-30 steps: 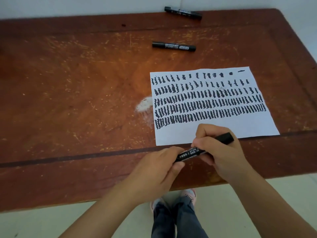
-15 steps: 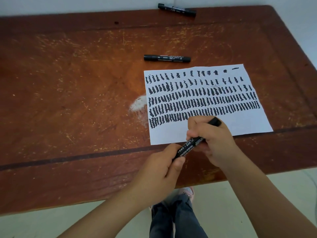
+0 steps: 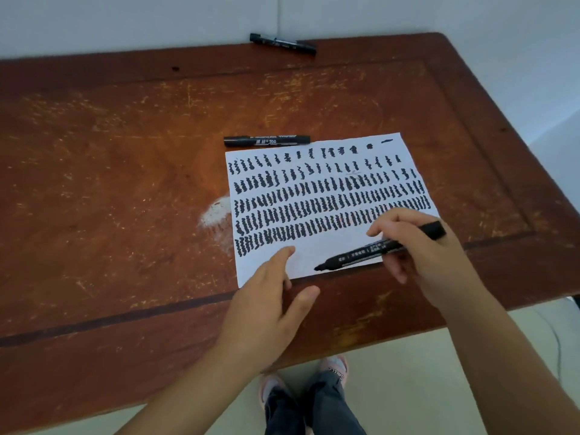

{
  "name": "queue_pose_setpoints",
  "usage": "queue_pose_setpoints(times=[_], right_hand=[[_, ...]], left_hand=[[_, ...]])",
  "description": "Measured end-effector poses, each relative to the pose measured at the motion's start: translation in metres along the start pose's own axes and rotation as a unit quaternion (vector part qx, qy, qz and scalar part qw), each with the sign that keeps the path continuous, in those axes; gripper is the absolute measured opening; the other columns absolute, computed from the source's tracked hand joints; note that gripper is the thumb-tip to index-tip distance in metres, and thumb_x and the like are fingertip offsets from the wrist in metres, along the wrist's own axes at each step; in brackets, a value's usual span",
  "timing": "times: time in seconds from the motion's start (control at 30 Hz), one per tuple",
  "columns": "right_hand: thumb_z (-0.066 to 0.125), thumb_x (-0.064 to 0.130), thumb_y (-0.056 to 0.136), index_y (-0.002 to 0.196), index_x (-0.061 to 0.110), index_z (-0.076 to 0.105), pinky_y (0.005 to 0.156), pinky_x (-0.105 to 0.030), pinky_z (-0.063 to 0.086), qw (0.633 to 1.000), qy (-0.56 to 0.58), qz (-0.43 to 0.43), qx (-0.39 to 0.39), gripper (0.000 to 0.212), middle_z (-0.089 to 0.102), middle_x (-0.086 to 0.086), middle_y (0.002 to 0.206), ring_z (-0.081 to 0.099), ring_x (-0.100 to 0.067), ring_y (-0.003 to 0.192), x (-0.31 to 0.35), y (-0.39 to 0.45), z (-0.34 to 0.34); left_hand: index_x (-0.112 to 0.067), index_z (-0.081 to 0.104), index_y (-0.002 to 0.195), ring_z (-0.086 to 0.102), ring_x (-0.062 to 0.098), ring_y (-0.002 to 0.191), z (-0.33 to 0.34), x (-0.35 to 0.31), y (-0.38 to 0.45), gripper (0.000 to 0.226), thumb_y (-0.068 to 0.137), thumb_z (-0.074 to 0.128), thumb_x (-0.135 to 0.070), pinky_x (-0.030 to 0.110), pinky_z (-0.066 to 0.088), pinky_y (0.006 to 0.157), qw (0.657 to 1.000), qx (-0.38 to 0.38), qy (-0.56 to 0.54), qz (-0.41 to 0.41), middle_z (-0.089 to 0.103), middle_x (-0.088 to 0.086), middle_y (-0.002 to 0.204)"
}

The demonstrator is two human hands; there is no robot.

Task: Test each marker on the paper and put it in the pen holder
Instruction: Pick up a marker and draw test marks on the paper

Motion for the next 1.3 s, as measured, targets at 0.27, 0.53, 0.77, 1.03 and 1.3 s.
queue_pose_setpoints(times=[0.27,0.53,0.77,1.03,1.3], right_hand=[[0.064,0.047,0.070,0.082,0.031,0.067,0.055,-0.015,0.051,0.983,-0.026,-0.066,-0.166,0.020,0.072,0.011,0.070,0.066,-0.009,0.063,-0.033,-0.015,-0.088],[0.064,0.043,0.060,0.065,0.038,0.050,0.053,-0.022,0.047,0.954,-0.077,-0.088,-0.276,0.016,0.060,0.004,0.060,0.054,-0.008,0.052,-0.064,0.005,-0.120],[0.051,0.037,0.069,0.089,0.036,0.054,0.063,-0.009,0.047,0.970,-0.112,-0.138,-0.167,0.020,0.064,0.022,0.077,0.062,0.002,0.072,-0.067,0.035,-0.122],[0.052,0.016,0.067,0.067,0.011,0.051,0.041,-0.008,0.034,0.960,-0.154,-0.111,-0.209,0.006,0.049,0.011,0.053,0.051,0.003,0.048,-0.069,0.043,-0.124],[0.045,0.023,0.069,0.074,-0.003,0.056,0.048,-0.005,0.038,0.965,-0.177,-0.059,-0.182,0.029,0.047,0.007,0.057,0.051,0.011,0.055,-0.070,0.042,-0.123]], left_hand=[[-0.008,0.046,0.114,0.040,0.020,0.095,0.049,-0.024,0.037,0.050,0.084,0.034,-0.046,0.036,0.049,0.074,0.967,-0.159,0.180,0.087,0.061,0.011,0.100],[-0.002,0.042,0.119,0.036,0.026,0.113,0.111,-0.073,0.088,0.058,0.082,0.037,-0.046,0.038,0.028,0.098,0.965,-0.142,0.191,0.110,0.057,0.018,0.116],[-0.007,0.052,0.119,0.036,0.030,0.112,0.130,-0.079,0.095,0.051,0.085,0.037,-0.041,0.042,0.024,0.097,0.951,-0.110,0.259,0.129,0.057,0.022,0.117],[-0.014,0.055,0.121,0.036,0.031,0.111,0.131,-0.080,0.097,0.048,0.086,0.037,-0.041,0.044,0.025,0.097,0.946,-0.108,0.283,0.118,0.057,0.022,0.119],[-0.014,0.053,0.122,0.036,0.031,0.112,0.131,-0.081,0.097,0.047,0.086,0.036,-0.040,0.044,0.023,0.098,0.946,-0.114,0.281,0.117,0.056,0.022,0.119]])
Point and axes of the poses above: each hand's wrist, its own y-axis towards the middle knuckle, its own z-axis out of the palm, x = y × z, the point moved 3 cm from there along y, towards the middle knuckle
